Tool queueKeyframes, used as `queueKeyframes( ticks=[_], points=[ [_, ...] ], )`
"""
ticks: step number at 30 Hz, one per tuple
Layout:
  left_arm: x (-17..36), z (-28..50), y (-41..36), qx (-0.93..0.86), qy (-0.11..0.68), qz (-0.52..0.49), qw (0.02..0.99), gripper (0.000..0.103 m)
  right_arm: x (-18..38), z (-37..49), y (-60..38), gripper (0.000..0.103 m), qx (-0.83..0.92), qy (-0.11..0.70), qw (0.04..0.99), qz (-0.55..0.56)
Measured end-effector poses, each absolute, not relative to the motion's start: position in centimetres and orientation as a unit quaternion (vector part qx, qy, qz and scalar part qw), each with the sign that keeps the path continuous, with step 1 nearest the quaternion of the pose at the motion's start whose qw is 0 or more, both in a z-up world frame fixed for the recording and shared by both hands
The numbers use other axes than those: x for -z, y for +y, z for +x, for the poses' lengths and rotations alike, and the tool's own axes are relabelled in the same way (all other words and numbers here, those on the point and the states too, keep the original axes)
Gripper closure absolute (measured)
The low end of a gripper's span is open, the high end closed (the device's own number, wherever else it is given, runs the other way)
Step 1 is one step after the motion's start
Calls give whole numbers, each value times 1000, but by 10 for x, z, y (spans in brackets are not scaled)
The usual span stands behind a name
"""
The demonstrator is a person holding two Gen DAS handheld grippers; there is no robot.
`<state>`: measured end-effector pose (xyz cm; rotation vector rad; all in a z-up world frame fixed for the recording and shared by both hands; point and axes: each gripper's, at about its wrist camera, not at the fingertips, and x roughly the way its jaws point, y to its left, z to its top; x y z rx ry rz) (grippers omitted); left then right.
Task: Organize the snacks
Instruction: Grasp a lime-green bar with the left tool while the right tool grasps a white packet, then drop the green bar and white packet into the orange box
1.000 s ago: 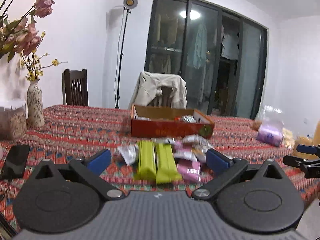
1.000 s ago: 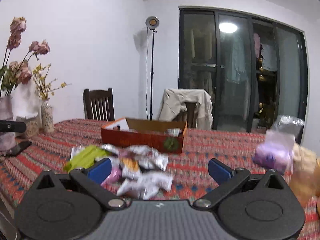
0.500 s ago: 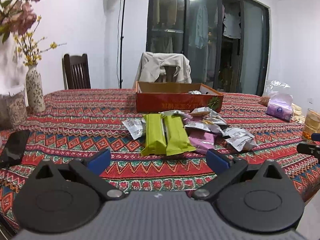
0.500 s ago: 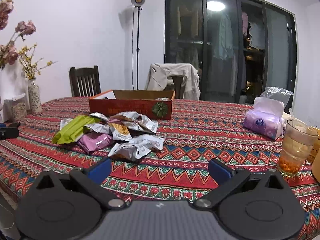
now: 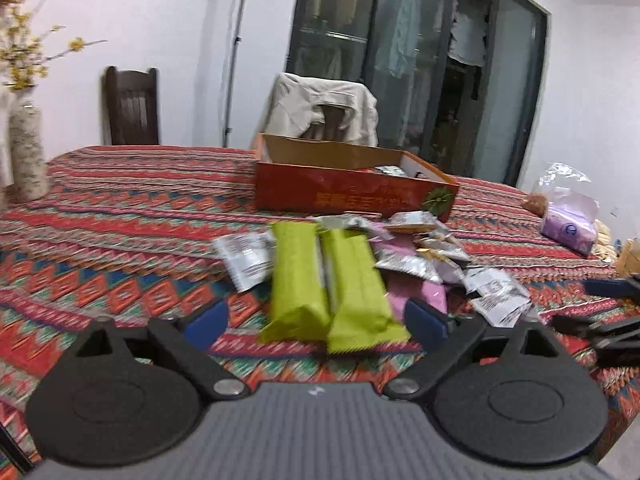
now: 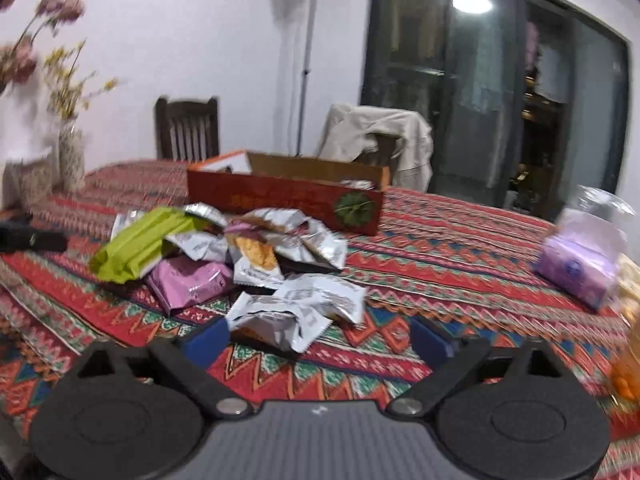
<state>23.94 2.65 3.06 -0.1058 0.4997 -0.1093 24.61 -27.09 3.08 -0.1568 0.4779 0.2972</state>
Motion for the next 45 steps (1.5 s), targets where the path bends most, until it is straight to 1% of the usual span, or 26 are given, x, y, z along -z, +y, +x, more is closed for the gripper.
queueKeyframes(
  ticks=[1,3,6,8,9,10,11,12,13,15,17,19,20,21,29,32,34,36,37,38,40,41,42,43,44,45],
  points=[
    [-30,247,22,63,249,-52,965,18,-29,253,-267,14,-153,238,955,-90],
    [-28,266,13,77,259,-43,962,33,-24,267,-257,16,-168,237,949,-123],
    [-22,293,0,84,282,-30,955,40,-20,290,-245,22,-200,240,934,-175],
    [-17,307,-5,88,288,-30,953,40,-20,302,-240,31,-221,243,926,-185],
    [-15,312,-8,85,292,-31,952,42,-21,308,-239,41,-234,248,922,-182],
    [-13,318,-10,82,299,-29,950,44,-21,315,-239,56,-247,256,918,-175],
    [-10,321,-11,81,304,-30,949,48,-20,321,-239,65,-258,266,914,-164],
    [-8,324,-12,80,311,-32,947,49,-20,326,-239,81,-267,277,910,-153],
    [-5,326,-13,77,316,-33,945,49,-19,329,-239,82,-274,284,907,-145],
    [-2,327,-12,77,319,-33,944,49,-18,328,-243,80,-280,289,906,-130],
    [-1,326,-11,74,317,-37,945,49,-18,327,-252,70,-286,293,906,-103],
    [-2,324,-14,72,320,-30,944,60,-17,325,-263,46,-288,297,906,-82],
    [-4,321,-15,73,319,-25,945,63,-16,323,-269,43,-291,298,906,-77],
    [-6,315,-16,79,320,-18,944,63,-16,322,-273,41,-288,301,906,-77],
    [-11,270,-6,82,343,-22,936,63,-22,304,-280,42,-311,339,883,-90],
    [-8,271,-3,70,346,-27,935,58,-30,296,-281,42,-328,327,882,-84],
    [-6,275,-5,65,348,-24,935,57,-26,298,-280,41,-311,328,887,-95],
    [-4,278,-9,65,350,-15,934,51,-20,302,-278,40,-297,334,889,-96],
    [-2,279,-12,64,350,-8,935,51,-18,302,-276,36,-295,333,891,-92],
    [0,279,-14,61,349,-1,935,51,-16,303,-275,35,-290,331,894,-84],
    [2,278,-17,59,350,9,935,60,-11,305,-270,35,-272,331,900,-74],
    [3,277,-18,60,349,14,935,62,-9,305,-269,35,-263,329,904,-69],
    [3,275,-18,61,345,17,937,63,-7,305,-267,40,-255,329,907,-63],
    [2,273,-17,65,343,18,937,63,-6,305,-266,57,-249,329,909,-59],
    [1,270,-17,73,342,14,937,64,-5,303,-265,62,-241,324,913,-58],
    [-2,267,-16,82,337,8,938,64,-5,301,-264,65,-237,322,915,-60]
  ],
)
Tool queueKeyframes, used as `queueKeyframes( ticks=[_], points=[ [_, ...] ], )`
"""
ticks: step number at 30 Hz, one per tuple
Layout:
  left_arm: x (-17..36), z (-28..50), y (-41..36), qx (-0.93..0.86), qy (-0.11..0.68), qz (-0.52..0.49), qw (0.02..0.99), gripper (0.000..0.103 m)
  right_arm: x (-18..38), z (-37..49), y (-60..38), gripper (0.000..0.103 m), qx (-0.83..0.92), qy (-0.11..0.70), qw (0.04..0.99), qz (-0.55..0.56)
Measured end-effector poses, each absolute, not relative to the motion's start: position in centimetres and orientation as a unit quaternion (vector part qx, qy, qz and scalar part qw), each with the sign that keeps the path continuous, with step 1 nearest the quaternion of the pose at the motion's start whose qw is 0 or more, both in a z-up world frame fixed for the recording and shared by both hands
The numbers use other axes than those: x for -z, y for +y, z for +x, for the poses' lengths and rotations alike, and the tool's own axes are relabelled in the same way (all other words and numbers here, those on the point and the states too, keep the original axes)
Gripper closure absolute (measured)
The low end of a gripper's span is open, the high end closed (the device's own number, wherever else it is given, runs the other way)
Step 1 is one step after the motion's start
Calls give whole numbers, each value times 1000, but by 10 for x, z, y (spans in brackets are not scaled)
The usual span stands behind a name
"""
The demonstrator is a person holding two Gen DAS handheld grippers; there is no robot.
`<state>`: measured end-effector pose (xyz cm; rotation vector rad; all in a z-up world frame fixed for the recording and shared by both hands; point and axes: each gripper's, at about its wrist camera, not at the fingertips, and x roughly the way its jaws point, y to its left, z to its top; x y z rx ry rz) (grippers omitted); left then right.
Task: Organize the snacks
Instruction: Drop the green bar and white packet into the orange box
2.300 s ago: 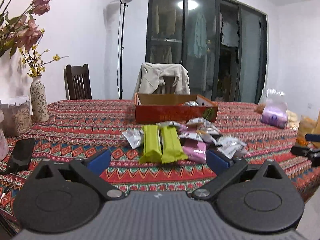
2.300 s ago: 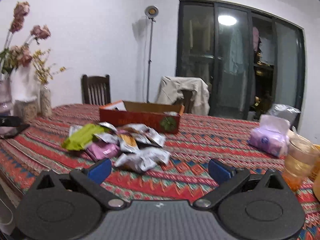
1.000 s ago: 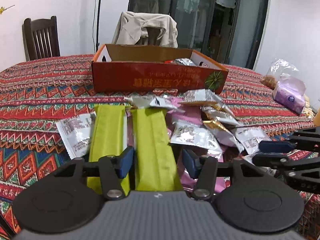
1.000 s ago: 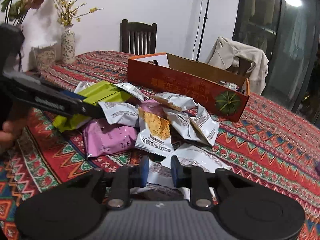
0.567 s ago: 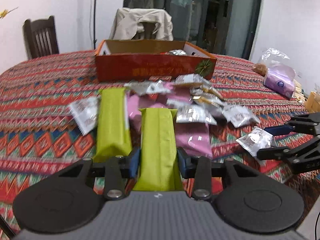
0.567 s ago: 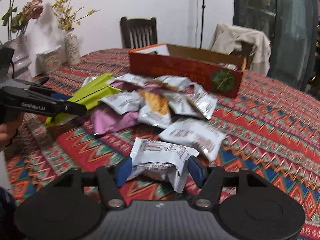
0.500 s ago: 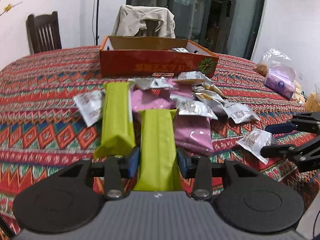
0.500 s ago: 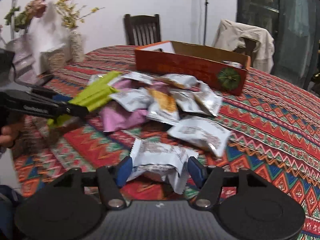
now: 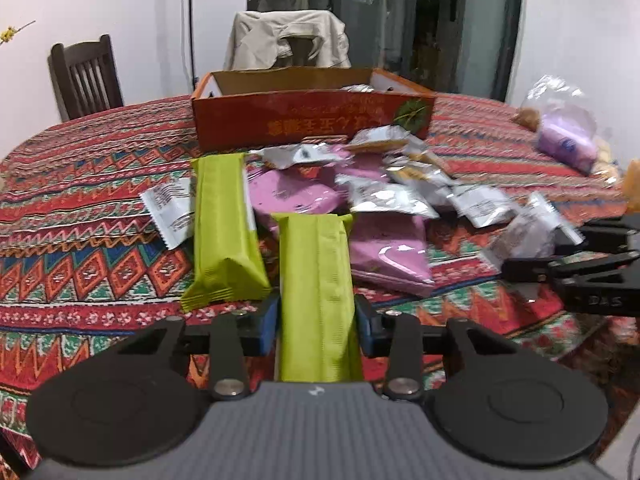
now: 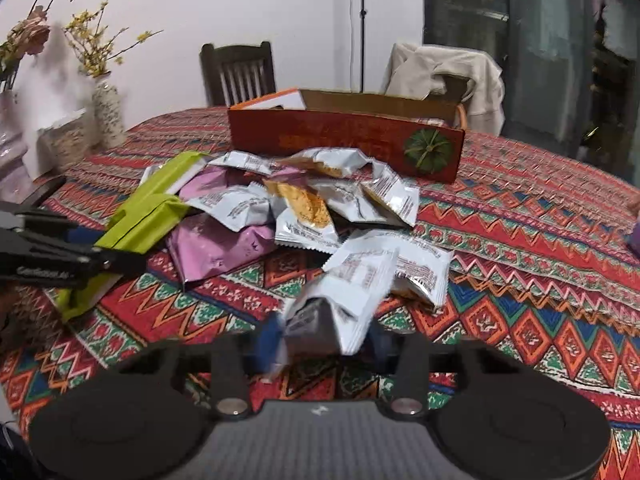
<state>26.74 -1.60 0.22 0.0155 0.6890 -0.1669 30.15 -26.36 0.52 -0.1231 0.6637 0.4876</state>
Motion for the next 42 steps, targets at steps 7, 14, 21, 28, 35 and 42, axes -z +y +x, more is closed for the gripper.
queueKeyframes(
  ticks=[7,14,21,28,35,42],
  points=[
    [-27,259,-1,96,302,-22,948,64,-18,287,-277,68,-234,305,922,-37],
    [-70,313,32,99,275,-60,954,64,-51,307,-284,68,-256,278,926,-8],
    [-121,463,45,100,261,-54,959,64,-110,419,-260,68,-286,228,930,-32],
    [-85,608,40,32,345,-34,937,64,-113,596,-208,68,-285,294,912,-31],
    [-51,649,43,18,389,-33,920,45,-64,715,-157,63,-243,383,891,-28],
    [-69,632,57,32,364,-29,930,35,-66,718,-160,18,-189,353,916,-16]
  ],
)
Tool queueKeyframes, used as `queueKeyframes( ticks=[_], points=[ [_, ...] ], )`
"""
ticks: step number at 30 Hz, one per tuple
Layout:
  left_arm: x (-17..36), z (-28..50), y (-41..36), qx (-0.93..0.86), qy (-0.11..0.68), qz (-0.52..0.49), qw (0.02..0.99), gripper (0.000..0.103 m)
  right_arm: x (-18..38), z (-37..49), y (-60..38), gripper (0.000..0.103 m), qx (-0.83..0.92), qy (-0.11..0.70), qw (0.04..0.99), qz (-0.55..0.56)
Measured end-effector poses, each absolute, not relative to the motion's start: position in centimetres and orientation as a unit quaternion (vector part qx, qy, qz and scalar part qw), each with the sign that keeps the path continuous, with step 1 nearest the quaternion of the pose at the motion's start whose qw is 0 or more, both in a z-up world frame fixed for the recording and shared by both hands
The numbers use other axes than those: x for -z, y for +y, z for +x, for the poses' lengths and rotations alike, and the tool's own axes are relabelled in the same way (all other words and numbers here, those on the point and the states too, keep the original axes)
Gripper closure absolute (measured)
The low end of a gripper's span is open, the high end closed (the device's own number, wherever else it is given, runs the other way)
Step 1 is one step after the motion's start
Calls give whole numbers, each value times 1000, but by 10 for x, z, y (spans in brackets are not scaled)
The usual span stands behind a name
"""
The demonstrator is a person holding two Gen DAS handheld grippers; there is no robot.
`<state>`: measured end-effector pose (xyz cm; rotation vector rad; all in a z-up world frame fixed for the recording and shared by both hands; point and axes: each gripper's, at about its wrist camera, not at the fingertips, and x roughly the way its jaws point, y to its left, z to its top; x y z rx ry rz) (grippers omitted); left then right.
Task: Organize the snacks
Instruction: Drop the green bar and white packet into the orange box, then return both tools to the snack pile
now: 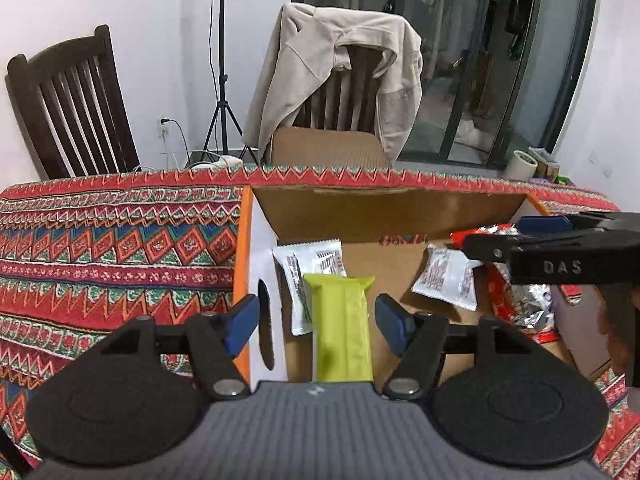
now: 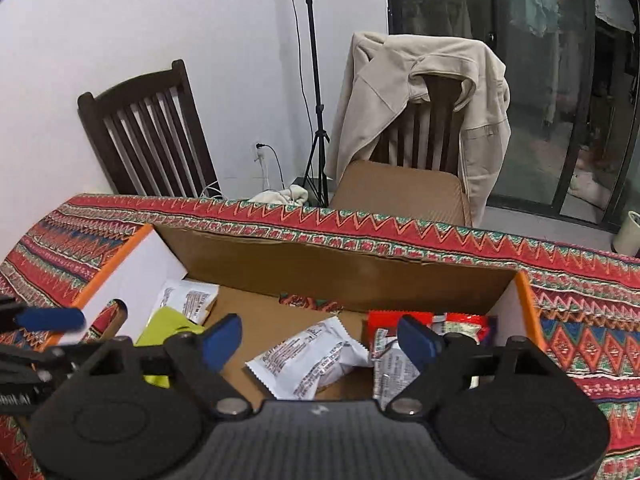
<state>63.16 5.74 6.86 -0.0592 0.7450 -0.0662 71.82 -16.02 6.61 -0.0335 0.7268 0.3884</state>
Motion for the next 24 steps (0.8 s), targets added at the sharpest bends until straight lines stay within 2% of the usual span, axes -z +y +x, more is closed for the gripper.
queueKeyframes(
  ticks=[6,8,12,15,17,24],
  points=[
    [-101,600,64,34,344,-37,938,34,-99,681,-177,18,-183,325,927,-33],
    [-114,580,67,40,331,-36,942,30,-115,666,-188,18,-187,315,930,-37],
    [-134,496,83,18,264,-48,963,20,-153,603,-210,9,-197,283,937,-51],
    [-142,424,96,18,222,-61,973,14,-173,541,-231,6,-210,251,943,-65],
    [-145,382,100,10,200,-67,977,9,-181,497,-244,0,-215,229,946,-76],
    [-120,251,82,-62,148,-51,986,3,-167,346,-269,0,-209,153,960,-104]
  ],
)
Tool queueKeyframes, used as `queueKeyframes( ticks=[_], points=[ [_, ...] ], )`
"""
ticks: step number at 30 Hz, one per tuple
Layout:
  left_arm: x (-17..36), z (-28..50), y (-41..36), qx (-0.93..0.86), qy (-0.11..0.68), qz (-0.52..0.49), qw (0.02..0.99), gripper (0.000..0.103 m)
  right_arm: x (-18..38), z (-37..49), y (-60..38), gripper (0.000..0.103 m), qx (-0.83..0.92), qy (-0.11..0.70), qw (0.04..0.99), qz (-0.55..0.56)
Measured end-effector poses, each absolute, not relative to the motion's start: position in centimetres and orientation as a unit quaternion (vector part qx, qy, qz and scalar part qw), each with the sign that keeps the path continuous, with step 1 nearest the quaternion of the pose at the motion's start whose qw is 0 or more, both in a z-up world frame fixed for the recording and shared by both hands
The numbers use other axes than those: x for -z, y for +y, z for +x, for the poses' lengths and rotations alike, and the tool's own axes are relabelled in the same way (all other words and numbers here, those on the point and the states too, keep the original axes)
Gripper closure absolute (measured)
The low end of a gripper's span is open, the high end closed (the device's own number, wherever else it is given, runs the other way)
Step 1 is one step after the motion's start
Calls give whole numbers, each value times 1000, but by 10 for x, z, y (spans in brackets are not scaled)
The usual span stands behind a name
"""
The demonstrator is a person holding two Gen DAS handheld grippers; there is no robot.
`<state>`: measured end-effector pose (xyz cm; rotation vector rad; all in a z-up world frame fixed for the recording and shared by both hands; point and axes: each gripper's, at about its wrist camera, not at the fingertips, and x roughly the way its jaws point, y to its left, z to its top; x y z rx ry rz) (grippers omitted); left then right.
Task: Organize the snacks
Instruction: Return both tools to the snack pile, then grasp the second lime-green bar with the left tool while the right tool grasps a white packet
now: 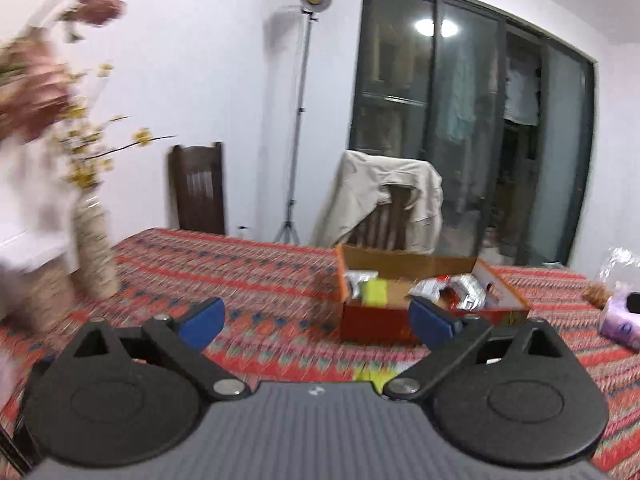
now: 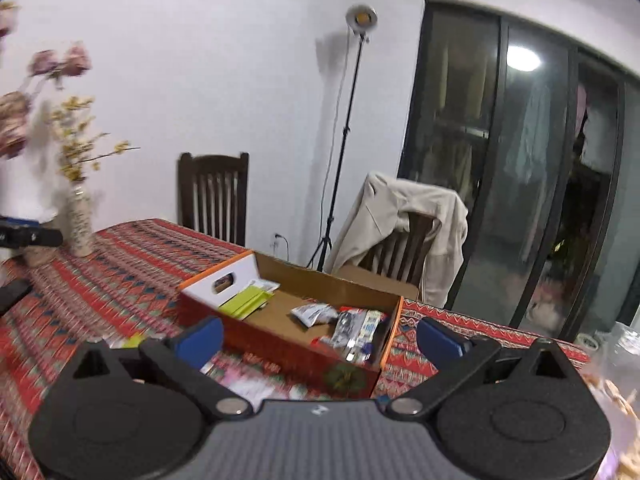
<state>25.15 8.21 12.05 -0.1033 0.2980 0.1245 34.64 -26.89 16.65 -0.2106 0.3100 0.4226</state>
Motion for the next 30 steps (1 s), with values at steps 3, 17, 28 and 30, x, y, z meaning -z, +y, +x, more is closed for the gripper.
queueKeyframes(
  ticks=[3,17,28,30],
  points=[
    [-93,214,62,-55,154,-50,985,0,-139,295,-276,0,-194,146,967,-82],
    [-18,171,26,1,263,-17,965,0,-10,204,-263,0,-165,265,950,-23],
    [-18,199,27,16,292,-17,956,0,-20,174,-284,0,-118,308,943,-28],
    [-17,207,27,23,289,-16,957,0,-21,173,-290,0,-106,310,945,-14]
  ],
)
